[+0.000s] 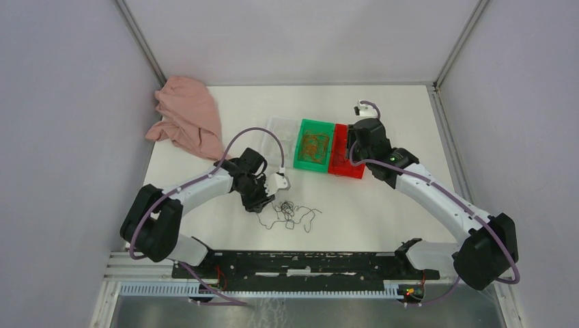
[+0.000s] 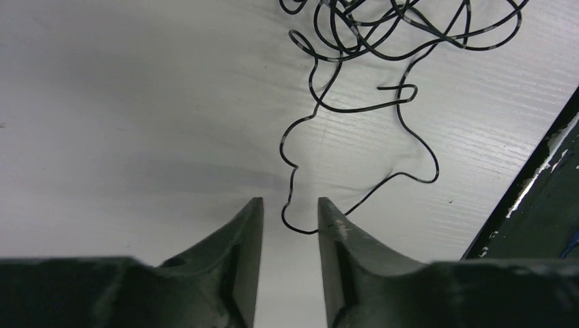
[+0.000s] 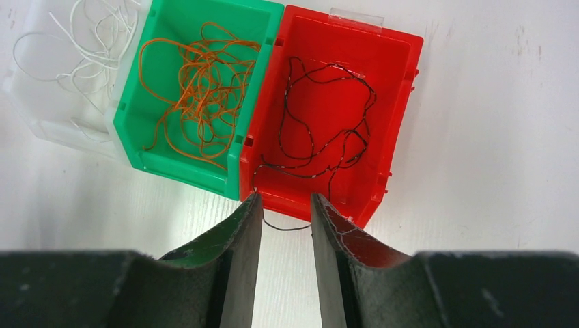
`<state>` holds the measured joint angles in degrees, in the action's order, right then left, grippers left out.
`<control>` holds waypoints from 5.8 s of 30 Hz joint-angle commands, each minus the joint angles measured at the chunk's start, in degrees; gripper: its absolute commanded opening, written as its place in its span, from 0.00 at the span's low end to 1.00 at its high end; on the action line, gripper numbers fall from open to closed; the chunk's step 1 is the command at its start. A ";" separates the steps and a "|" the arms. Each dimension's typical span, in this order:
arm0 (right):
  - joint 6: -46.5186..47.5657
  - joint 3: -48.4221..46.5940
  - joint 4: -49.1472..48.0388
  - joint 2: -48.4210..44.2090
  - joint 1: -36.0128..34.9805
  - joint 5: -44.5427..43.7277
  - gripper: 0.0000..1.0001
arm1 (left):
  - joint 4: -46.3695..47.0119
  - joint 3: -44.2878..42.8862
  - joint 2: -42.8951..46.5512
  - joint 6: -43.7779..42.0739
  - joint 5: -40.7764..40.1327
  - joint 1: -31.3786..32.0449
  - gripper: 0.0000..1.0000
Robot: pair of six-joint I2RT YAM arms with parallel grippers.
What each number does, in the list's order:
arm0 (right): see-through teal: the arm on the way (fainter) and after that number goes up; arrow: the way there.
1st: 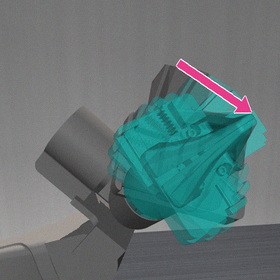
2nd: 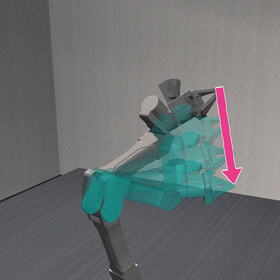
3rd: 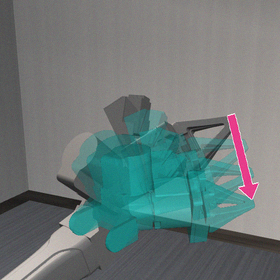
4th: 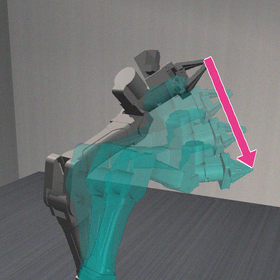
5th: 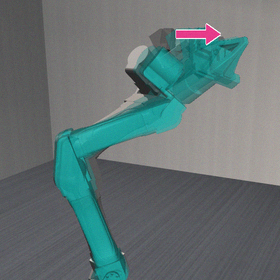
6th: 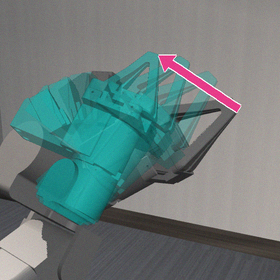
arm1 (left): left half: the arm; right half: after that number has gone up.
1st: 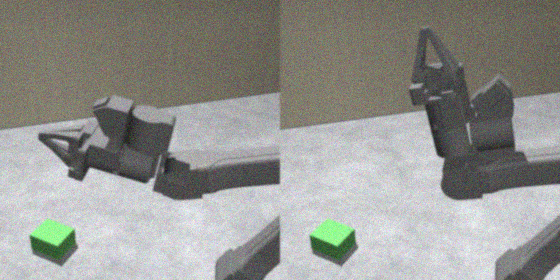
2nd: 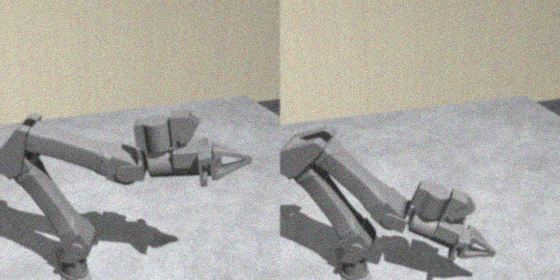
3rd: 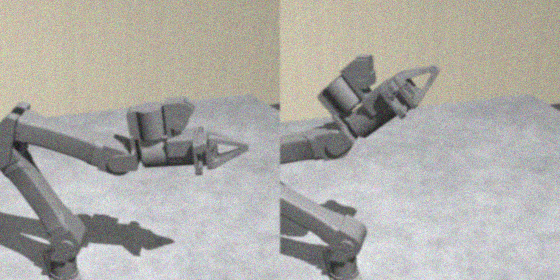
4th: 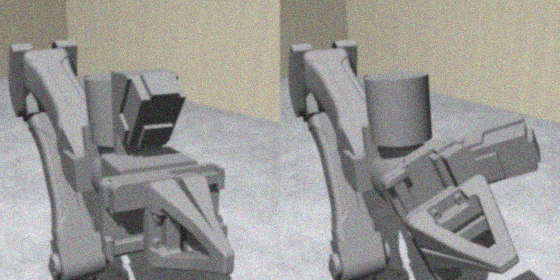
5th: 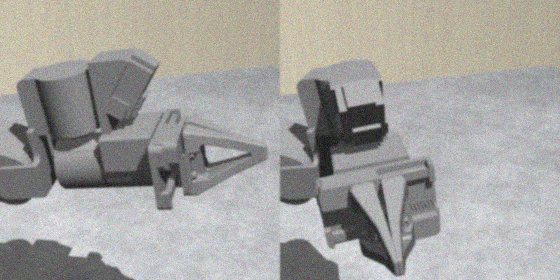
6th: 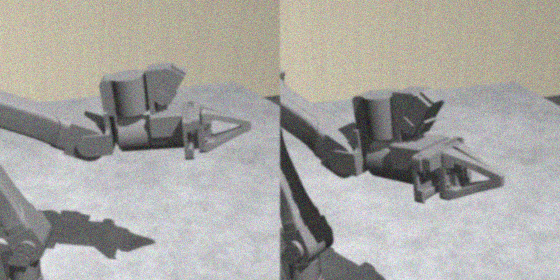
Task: Untangle the cables
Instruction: Untie the cable, then place the cable in the bin.
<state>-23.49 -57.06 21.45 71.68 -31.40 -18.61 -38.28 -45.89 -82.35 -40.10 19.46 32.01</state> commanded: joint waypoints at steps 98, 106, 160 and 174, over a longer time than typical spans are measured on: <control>-0.32 21.47 -47.87 6.10 -25.38 7.89 0.53 | -18.78 -71.64 11.32 4.71 21.84 7.54 0.03; -1.79 24.52 -49.86 7.40 -25.37 7.13 0.53 | -11.95 -73.51 12.96 3.22 17.11 7.53 0.03; 2.29 -8.03 -33.72 -6.94 -25.17 25.20 0.62 | -2.32 -55.58 20.21 -3.24 12.44 7.52 0.03; -2.41 -5.93 -27.88 -9.60 -13.97 22.72 0.00 | -0.79 -46.74 18.03 -2.69 11.62 7.53 0.24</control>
<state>-22.83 -62.24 -7.51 64.27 -51.77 4.56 -40.25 -92.49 -63.46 -41.67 31.14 39.35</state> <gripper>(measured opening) 0.013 0.057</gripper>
